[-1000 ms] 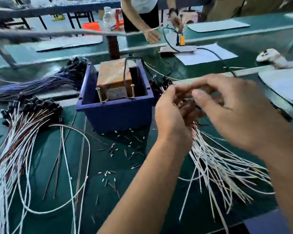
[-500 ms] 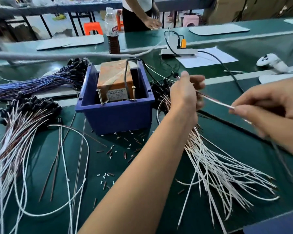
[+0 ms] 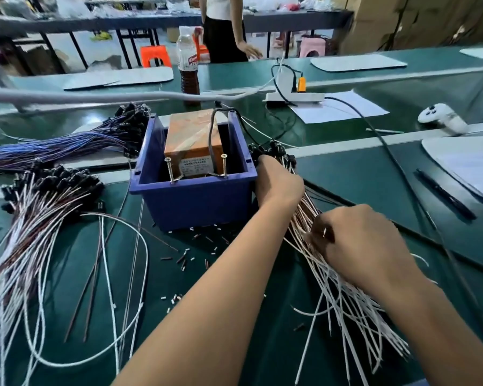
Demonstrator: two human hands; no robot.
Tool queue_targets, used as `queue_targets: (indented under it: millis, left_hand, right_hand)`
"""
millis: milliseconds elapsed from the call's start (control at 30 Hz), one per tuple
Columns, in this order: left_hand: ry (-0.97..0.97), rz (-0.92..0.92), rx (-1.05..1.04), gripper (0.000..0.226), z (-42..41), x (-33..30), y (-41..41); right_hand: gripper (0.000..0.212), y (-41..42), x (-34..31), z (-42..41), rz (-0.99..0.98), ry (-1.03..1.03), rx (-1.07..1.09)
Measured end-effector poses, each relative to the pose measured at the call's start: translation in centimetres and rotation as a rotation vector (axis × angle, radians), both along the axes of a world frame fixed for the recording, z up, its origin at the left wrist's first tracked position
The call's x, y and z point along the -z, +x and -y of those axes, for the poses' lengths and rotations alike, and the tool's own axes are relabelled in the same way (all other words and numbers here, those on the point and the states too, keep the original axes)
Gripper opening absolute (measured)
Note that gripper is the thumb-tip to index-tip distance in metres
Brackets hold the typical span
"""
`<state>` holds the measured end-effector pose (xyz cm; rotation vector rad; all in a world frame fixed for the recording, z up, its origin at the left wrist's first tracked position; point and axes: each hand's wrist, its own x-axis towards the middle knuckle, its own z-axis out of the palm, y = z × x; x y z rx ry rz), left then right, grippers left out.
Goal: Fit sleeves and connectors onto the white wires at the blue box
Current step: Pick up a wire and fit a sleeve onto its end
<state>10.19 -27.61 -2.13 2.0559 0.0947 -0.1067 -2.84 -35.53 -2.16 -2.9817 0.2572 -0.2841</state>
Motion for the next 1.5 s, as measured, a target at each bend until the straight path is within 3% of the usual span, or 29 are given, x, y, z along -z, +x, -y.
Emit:
queue_targets:
  millis: [200,300,367,433,567,767,900,1000,1067,1167,1367,1500]
  left_hand:
    - [0.334,0.296,0.271,0.022,-0.9,-0.1,-2.0]
    - [0.208,0.346,0.382,0.011,-2.5,-0.4,-2.8]
    - [0.14,0.432,0.429,0.004,-4.1,-1.0,-3.6]
    - [0.169,0.512,0.497,0.019,-6.3,-1.3,-4.6]
    - [0.188,0.495,0.559,0.035,-12.7,-1.0,-6.1]
    - [0.323,0.286,0.337,0.037,-21.5,-1.1,-4.5]
    - [0.373,0.176,0.02,0.033,-25.2,-0.3,-3.4]
    - [0.583,0.186,-0.303,0.019,-27.2,1.2,-1.8]
    - [0.687,0.132,-0.425,0.032,-28.1,2.1,-0.6]
    - [0.745,0.049,-0.428,0.052,-28.3,2.8,0.9]
    - [0.622,-0.016,-0.41,0.03,-28.3,2.4,2.1]
    - [0.422,0.053,-0.433,0.026,-28.8,1.5,1.3]
  right_hand:
    - [0.03,-0.1,1.2,-0.2,0.156,0.072,0.04]
    - [0.022,-0.2,1.0,-1.1,0.329,0.089,-0.005]
    - [0.015,0.0,0.7,-2.0,0.345,0.195,-0.06]
    - [0.014,0.3,0.5,-3.2,0.275,0.301,-0.144]
    - [0.007,1.2,0.1,-6.6,0.157,0.305,-0.34]
    - [0.014,3.3,-0.2,-14.2,0.002,0.328,-0.501]
    - [0.007,4.5,-0.2,-18.8,0.025,0.305,-0.565]
    - [0.005,5.2,0.0,-21.0,0.059,0.275,-0.569]
    - [0.01,5.5,0.1,-21.9,0.05,0.257,-0.572]
    - [0.031,5.7,0.7,-22.6,-0.02,0.148,-0.567]
    - [0.042,5.6,1.0,-23.7,-0.061,0.204,-0.564]
    - [0.032,5.9,0.7,-24.4,-0.032,0.33,-0.533]
